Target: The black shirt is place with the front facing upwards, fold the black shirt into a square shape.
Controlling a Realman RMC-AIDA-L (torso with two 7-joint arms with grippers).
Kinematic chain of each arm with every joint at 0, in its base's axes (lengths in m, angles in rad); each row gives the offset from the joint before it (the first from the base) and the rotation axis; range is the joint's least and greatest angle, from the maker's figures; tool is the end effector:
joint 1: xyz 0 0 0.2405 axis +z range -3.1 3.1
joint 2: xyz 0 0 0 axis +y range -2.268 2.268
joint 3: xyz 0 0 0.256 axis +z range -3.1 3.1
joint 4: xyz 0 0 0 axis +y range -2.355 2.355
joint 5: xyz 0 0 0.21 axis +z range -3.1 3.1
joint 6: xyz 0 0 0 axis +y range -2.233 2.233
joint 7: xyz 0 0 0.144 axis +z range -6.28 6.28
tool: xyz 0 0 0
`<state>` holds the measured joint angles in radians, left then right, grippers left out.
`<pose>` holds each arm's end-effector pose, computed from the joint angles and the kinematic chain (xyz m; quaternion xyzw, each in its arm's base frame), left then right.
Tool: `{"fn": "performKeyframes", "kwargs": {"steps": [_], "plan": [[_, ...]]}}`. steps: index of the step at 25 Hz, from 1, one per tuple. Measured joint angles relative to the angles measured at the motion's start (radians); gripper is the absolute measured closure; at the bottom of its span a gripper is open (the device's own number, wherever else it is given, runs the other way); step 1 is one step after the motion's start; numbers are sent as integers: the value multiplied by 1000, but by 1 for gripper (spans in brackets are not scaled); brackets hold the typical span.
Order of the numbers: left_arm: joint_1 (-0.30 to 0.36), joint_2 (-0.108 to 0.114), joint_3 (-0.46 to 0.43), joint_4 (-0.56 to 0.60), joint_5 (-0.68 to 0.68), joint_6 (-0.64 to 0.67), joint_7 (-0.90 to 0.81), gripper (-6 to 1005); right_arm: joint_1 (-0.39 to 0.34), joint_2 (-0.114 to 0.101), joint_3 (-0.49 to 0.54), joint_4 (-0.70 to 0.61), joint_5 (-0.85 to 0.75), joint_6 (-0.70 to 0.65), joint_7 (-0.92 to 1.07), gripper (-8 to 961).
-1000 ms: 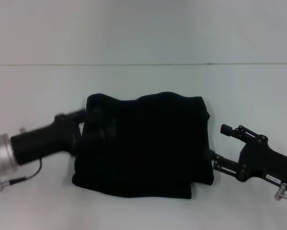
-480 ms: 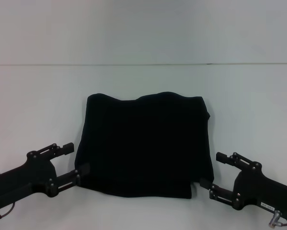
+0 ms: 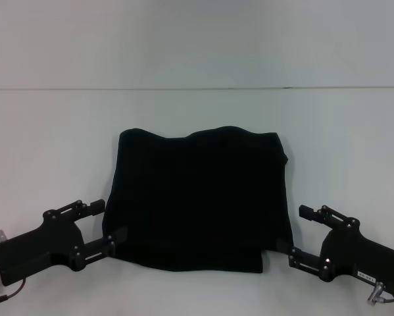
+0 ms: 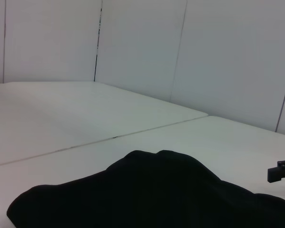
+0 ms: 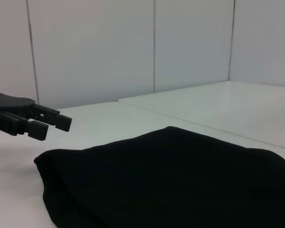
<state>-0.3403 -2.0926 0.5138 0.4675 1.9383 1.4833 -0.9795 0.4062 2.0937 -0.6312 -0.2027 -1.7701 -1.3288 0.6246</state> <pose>-0.3340 0.2703 -0.0138 -0.9013 -0.2260 -0.2636 0.2590 0.3210 0.2727 -0.0643 -0.9145 0.1558 0.2462 0.2808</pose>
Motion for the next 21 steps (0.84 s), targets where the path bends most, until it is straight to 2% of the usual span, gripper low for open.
{"fn": "performKeyframes", "kwargs": {"steps": [21], "plan": [[-1,-4,3,-3,0,-9,23,263,-2,1,7,0,2,1,4,119]]}}
